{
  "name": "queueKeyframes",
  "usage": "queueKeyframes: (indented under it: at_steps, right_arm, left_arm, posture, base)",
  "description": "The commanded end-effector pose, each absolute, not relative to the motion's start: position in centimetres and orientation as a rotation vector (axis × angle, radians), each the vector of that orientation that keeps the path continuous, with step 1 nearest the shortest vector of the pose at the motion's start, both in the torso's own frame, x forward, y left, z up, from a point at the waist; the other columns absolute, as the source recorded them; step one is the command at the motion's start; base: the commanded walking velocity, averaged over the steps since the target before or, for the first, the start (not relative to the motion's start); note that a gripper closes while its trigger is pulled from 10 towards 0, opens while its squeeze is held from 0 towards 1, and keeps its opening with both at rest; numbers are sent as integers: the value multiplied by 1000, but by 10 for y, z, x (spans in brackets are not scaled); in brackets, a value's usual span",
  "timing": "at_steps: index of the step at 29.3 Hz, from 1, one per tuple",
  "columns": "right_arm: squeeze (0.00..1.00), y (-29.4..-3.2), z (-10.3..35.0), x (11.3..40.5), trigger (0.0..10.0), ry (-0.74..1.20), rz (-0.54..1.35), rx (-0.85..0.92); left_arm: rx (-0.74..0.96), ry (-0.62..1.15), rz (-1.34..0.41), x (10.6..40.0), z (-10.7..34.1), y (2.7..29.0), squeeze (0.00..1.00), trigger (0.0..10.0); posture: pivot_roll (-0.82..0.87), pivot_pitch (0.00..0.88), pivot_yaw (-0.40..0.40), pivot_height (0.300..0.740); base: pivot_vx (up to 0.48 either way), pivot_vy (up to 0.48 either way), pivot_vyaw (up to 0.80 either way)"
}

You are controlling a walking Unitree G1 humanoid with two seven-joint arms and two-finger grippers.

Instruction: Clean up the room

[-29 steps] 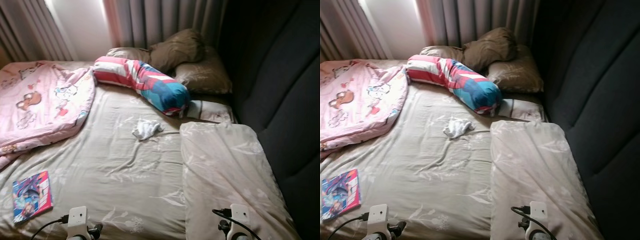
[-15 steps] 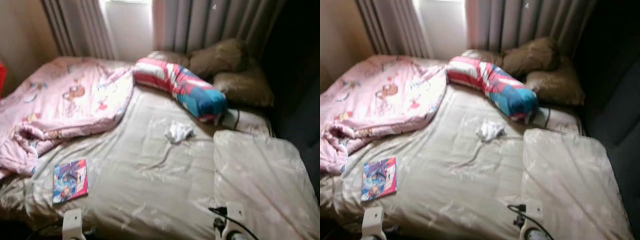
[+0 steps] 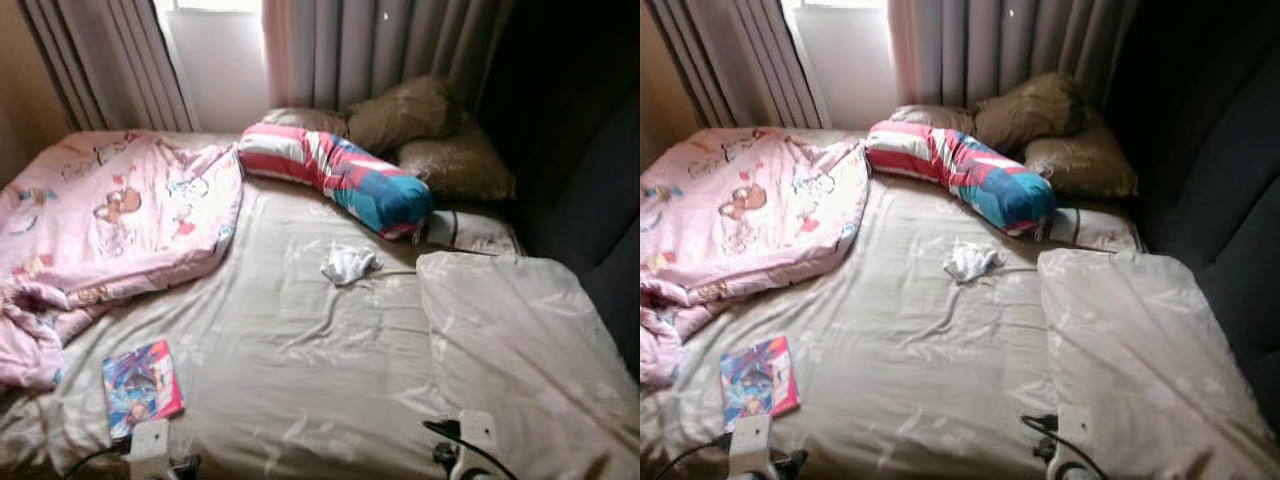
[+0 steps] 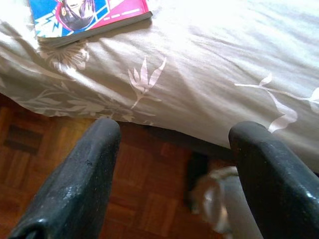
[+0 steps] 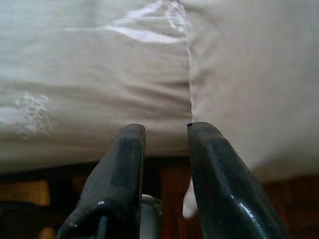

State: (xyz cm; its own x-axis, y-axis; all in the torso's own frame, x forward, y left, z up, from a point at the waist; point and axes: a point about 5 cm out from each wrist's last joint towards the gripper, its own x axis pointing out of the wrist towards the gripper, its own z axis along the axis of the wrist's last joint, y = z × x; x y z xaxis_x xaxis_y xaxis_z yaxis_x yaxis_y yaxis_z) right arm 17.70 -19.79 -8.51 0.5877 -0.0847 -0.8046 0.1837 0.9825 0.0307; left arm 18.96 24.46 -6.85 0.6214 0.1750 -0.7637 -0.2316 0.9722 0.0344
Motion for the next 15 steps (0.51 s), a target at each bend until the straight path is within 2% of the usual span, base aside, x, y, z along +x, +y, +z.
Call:
queueKeyframes:
  at_steps: [1, 15]
  right_arm:
    - [0, -193, -83, 184, 10000, 916, -137, 119]
    - [0, -198, -86, 175, 10000, 943, -141, 118]
  left_arm:
    - [-70, 880, 246, 188, -69, 249, 0, 10000]
    - [-72, 880, 244, 187, -69, 249, 0, 10000]
  posture:
    - [96, 0, -31, 740]
    - [99, 0, -31, 740]
  base:
    - [0, 360, 0]
    - [0, 359, 0]
